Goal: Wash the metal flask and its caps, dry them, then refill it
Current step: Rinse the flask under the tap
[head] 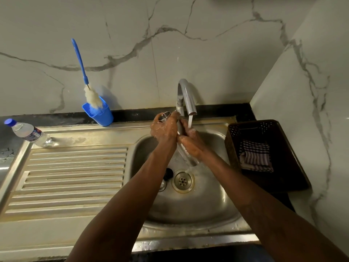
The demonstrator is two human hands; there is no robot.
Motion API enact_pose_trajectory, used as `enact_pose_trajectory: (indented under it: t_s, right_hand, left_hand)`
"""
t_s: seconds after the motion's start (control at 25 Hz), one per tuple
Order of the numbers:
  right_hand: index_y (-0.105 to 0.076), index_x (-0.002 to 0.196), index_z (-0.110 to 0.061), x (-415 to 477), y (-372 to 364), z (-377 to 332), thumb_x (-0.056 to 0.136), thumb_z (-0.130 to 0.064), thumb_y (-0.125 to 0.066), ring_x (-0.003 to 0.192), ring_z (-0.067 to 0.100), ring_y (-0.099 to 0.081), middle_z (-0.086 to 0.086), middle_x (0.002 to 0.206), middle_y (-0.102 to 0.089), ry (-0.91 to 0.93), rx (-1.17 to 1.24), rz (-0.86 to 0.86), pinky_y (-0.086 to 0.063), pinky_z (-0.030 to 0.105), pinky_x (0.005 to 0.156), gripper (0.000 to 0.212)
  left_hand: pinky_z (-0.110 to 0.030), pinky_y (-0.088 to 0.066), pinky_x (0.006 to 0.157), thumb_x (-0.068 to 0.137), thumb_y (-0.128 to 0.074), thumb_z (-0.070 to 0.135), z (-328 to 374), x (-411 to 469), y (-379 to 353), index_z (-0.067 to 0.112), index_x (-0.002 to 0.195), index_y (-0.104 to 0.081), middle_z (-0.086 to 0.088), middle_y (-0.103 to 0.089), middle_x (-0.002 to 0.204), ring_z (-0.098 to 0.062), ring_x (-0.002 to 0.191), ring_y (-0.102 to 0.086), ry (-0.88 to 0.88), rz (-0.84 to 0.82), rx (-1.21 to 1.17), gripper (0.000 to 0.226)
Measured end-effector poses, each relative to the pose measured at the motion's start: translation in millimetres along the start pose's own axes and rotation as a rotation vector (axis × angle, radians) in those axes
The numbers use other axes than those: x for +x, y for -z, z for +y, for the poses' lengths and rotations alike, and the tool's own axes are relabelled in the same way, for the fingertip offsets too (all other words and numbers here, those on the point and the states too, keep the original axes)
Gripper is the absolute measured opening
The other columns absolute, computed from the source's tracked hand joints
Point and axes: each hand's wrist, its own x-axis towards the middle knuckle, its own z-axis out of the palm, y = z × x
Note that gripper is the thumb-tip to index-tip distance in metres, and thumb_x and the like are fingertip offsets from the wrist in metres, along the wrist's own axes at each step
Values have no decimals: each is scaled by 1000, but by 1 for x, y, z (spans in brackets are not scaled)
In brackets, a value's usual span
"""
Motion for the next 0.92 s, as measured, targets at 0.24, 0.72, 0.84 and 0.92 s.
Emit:
enact_pose_trajectory:
  t_s: [0.24,0.72,0.84,0.92]
  right_hand:
    - [-47,140,-21,-2,16,29,59,-40,-94,127,21,-57,2,135,-59,-111,-210,13,-50,48,107,95]
    - [-58,108,-30,0,16,29,71,-41,-89,83,4,-59,-13,93,-61,-108,-576,168,-49,19,69,49]
    - [-57,87,-29,2,5,37,73,-51,-83,66,4,-61,-15,71,-58,-13,-773,364,-49,20,59,36]
    - [-58,95,-33,1,7,42,64,-51,-88,80,6,-65,-16,85,-64,-58,-657,283,-54,24,70,47]
  left_hand:
    - [-30,-61,83,76,-91,18,-15,-1,-15,21,102,-73,2,-75,97,-19,95,-73,-37,-433,408,32]
    - [-11,-54,69,83,-84,13,-16,0,-8,21,85,-72,6,-71,80,-3,73,-68,-485,-387,504,15]
    - [-20,-58,76,85,-84,23,-24,0,-20,22,85,-72,6,-72,84,-7,78,-69,-445,-169,502,13]
    - [-30,-61,74,90,-80,35,-17,11,-25,15,88,-77,-1,-74,82,-16,79,-72,-327,-146,670,20]
